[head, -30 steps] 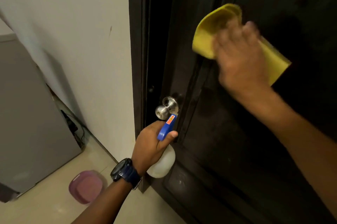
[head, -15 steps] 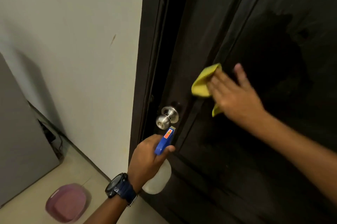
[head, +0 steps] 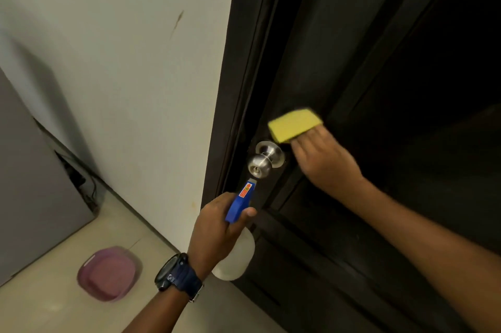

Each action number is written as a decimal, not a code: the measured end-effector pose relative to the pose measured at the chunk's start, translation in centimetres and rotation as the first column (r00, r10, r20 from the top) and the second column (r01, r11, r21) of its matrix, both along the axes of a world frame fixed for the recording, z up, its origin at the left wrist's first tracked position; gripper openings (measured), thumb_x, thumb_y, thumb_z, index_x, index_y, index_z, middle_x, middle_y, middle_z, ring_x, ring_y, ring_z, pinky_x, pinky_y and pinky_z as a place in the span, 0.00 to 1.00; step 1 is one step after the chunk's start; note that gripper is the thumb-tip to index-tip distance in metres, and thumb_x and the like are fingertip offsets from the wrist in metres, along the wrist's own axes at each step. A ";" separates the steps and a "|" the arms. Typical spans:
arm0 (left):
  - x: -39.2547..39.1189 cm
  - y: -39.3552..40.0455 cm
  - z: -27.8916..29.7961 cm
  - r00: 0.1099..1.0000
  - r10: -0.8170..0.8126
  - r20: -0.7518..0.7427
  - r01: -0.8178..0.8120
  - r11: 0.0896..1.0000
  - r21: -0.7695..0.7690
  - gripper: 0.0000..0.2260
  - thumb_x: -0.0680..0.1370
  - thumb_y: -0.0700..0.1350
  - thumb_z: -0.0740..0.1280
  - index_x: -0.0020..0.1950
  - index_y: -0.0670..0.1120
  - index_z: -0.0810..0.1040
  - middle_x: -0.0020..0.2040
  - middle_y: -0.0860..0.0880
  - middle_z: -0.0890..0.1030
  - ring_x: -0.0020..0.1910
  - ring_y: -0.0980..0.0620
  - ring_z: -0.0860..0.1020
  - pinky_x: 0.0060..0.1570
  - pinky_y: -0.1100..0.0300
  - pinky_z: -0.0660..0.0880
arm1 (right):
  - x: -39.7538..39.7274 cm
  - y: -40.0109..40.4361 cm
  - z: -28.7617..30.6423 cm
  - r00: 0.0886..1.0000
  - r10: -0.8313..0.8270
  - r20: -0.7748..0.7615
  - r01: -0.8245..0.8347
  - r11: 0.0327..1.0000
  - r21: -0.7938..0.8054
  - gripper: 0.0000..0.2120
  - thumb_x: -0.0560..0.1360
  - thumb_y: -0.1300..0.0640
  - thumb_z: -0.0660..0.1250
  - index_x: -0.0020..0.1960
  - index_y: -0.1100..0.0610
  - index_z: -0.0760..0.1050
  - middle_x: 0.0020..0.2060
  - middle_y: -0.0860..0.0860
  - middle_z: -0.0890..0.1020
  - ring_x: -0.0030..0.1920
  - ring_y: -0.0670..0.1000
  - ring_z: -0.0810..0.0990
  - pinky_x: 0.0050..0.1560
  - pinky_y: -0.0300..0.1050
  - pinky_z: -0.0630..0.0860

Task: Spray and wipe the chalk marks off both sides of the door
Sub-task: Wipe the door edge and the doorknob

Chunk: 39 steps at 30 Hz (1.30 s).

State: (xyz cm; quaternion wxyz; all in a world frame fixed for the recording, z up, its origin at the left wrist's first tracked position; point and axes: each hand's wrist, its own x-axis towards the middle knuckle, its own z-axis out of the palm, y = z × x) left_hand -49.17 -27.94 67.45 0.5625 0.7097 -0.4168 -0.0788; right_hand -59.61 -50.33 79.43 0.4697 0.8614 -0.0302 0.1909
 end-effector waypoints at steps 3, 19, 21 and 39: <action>0.3 1.0 -1.2 1.000 0.017 -0.012 -0.017 1.000 0.022 0.38 0.74 0.78 0.49 0.51 0.47 0.80 0.41 0.53 0.80 0.37 0.56 0.78 0.38 0.60 0.74 | -1.4 0.5 -7.6 0.975 -0.093 -0.200 0.104 0.993 0.048 0.20 0.83 0.63 0.52 0.73 0.68 0.67 0.69 0.66 0.73 0.71 0.65 0.71 0.75 0.58 0.65; -2.6 2.7 -3.8 0.996 0.090 -0.013 -0.088 0.990 0.114 0.39 0.73 0.79 0.47 0.49 0.48 0.79 0.40 0.55 0.77 0.36 0.58 0.74 0.38 0.63 0.71 | 0.0 -0.2 -14.5 0.659 -0.154 -0.736 0.094 0.988 -0.122 0.26 0.76 0.54 0.53 0.68 0.58 0.78 0.66 0.55 0.80 0.69 0.55 0.76 0.74 0.52 0.64; -3.5 3.0 -4.7 0.993 0.120 -0.005 -0.118 0.983 0.142 0.39 0.72 0.80 0.46 0.47 0.48 0.79 0.39 0.55 0.76 0.35 0.58 0.73 0.37 0.64 0.69 | 1.9 -0.1 -17.4 0.654 -0.066 -0.753 0.056 0.998 -0.039 0.26 0.77 0.55 0.51 0.70 0.57 0.77 0.67 0.54 0.79 0.70 0.54 0.75 0.74 0.51 0.63; -5.5 2.7 -1.4 0.956 0.286 0.057 -0.292 0.934 0.208 0.40 0.71 0.81 0.44 0.50 0.50 0.78 0.41 0.57 0.76 0.39 0.60 0.73 0.41 0.68 0.65 | 3.6 2.2 -16.8 0.803 -0.056 -0.593 0.258 0.930 0.263 0.14 0.69 0.55 0.69 0.51 0.60 0.85 0.47 0.58 0.85 0.53 0.58 0.83 0.65 0.52 0.73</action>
